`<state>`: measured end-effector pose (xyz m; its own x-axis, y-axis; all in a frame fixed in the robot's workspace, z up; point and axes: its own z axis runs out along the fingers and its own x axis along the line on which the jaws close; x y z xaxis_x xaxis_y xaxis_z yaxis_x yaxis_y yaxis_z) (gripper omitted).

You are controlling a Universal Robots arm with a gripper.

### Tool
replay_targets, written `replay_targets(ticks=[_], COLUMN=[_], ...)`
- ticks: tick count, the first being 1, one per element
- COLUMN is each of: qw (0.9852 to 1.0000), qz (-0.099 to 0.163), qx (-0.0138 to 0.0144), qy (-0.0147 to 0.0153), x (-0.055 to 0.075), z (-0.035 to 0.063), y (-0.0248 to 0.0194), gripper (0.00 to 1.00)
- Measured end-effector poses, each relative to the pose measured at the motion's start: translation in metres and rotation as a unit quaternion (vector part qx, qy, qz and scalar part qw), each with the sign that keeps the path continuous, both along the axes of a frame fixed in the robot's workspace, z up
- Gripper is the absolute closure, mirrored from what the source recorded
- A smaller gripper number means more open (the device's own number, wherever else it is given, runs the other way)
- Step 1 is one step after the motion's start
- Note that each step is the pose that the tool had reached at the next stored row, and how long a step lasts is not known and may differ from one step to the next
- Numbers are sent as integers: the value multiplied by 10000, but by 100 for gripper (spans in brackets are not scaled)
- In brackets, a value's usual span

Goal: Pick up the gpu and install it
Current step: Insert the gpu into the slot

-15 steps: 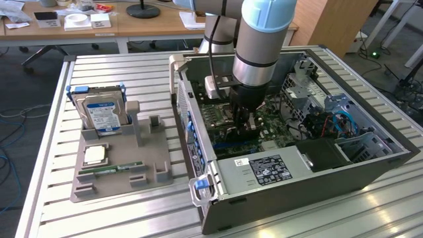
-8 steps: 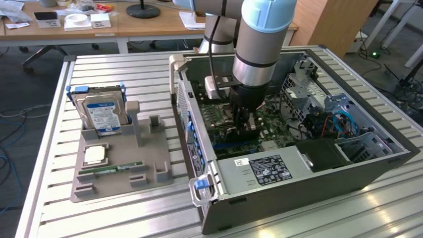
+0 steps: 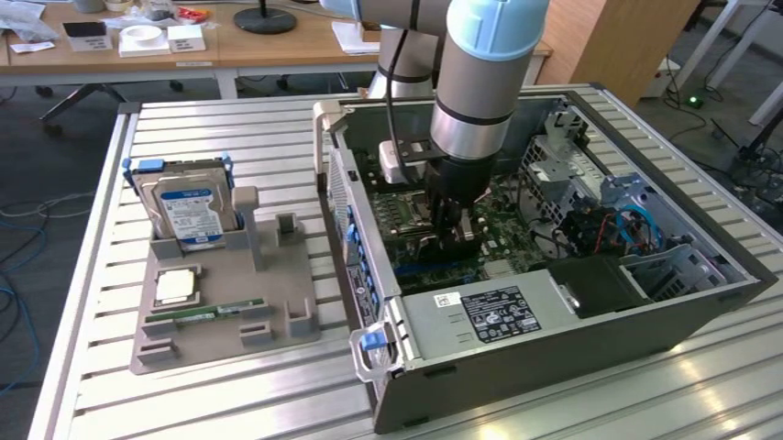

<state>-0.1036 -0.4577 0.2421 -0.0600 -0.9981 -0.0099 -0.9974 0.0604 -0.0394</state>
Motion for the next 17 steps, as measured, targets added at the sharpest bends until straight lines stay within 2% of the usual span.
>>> replay_targets(ticks=[17], qw=[10000], qz=[0], qx=[0], qy=[-7], x=[-12], z=[-1], y=[0], gripper=[73])
